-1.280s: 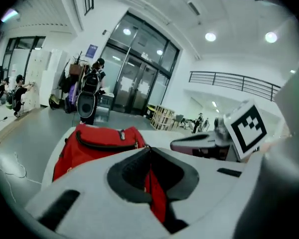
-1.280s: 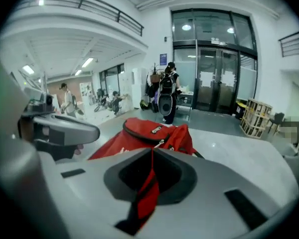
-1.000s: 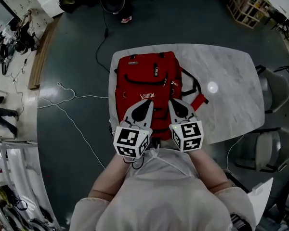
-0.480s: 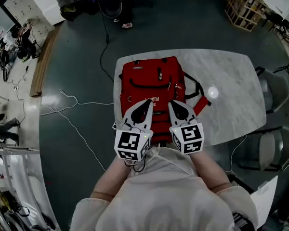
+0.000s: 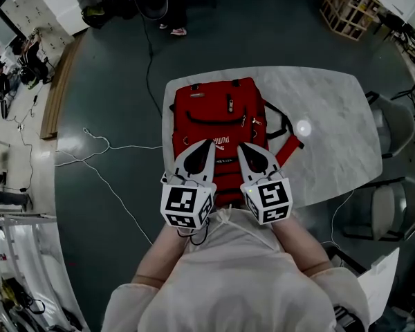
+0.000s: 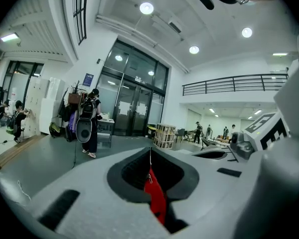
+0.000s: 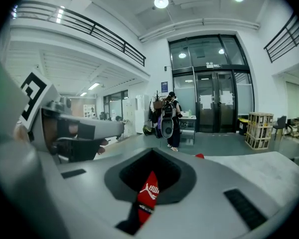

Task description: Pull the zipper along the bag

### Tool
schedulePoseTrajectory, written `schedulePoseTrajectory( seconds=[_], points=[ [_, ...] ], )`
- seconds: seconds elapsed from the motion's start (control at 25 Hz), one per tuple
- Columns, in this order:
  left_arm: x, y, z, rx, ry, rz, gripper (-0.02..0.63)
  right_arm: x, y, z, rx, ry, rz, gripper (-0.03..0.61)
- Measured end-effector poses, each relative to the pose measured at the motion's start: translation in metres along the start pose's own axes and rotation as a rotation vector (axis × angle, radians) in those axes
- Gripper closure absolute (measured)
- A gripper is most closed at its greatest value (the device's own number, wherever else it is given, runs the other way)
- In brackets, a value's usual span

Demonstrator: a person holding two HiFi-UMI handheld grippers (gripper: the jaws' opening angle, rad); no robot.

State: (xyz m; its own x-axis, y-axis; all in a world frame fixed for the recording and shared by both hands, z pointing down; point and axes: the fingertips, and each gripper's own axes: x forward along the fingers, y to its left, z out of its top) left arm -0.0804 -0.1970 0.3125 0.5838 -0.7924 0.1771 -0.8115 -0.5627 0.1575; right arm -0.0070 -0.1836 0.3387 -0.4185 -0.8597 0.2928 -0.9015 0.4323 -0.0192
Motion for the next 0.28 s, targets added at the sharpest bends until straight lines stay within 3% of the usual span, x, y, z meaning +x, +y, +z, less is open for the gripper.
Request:
schedulePoseTrajectory(
  seconds=[0.28],
  points=[
    [0.0038, 0.0033, -0.0080, 0.003, 0.017, 0.018, 0.594, 0.0030, 0.0022, -0.0050, 0.017, 0.018, 0.017, 0.552]
  ],
)
